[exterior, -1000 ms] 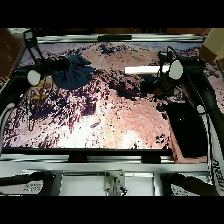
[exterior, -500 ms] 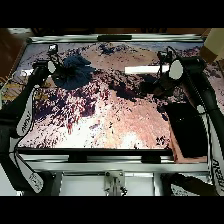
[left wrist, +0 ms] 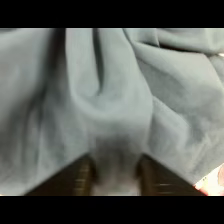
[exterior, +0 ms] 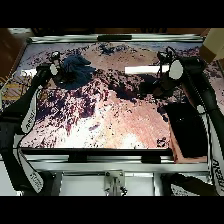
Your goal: Fold the shirts.
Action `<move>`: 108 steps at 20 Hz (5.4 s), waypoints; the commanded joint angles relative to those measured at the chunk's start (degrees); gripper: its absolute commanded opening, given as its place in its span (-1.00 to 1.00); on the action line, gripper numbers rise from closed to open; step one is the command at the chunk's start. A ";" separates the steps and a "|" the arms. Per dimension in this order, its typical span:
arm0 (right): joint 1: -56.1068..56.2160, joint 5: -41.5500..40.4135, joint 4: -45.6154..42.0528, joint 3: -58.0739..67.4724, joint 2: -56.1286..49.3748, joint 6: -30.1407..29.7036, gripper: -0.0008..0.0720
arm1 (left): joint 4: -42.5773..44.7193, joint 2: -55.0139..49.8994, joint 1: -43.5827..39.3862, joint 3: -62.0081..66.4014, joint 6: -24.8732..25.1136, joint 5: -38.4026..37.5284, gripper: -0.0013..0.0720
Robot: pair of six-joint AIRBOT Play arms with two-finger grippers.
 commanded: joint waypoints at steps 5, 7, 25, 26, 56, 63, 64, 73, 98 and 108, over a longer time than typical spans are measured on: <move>0.00 4.17 -0.66 0.07 -0.02 -0.83 0.77 | -9.03 1.64 -0.17 3.72 0.74 -2.69 -0.88; 0.00 4.26 -3.80 0.07 -0.02 -2.84 0.77 | -10.93 5.25 -1.16 7.17 4.94 -7.04 -0.88; 0.02 18.58 -10.14 7.32 26.53 -2.97 0.76 | -10.69 60.74 -26.93 -27.34 5.88 -26.32 -0.88; 0.02 18.71 -7.50 6.62 26.36 -2.93 0.77 | -10.84 60.50 -27.69 -32.89 3.76 -22.58 -0.88; 0.07 -3.50 25.66 -22.67 2.73 -17.22 0.77 | -21.62 65.16 0.28 -85.46 6.23 -14.84 0.82; 8.70 -15.43 22.82 -22.67 0.04 -17.81 0.77 | -21.62 62.16 0.31 -85.46 7.65 -9.16 -0.15; 9.92 -17.35 21.40 -22.67 -1.25 -16.02 0.77 | -21.62 62.16 0.31 -85.46 7.67 -8.87 -0.41; 10.47 -22.10 21.81 -22.67 -8.55 -10.97 -0.30 | -21.07 62.27 0.31 -85.29 10.71 -7.32 -0.88; 10.36 0.22 2.54 15.65 36.17 -19.17 -0.80 | -7.45 81.66 2.51 -10.25 4.59 -26.03 -0.89; 10.36 -9.86 0.09 -13.90 16.35 -20.17 -0.80 | -7.82 82.03 2.45 -53.20 7.78 -18.27 -0.88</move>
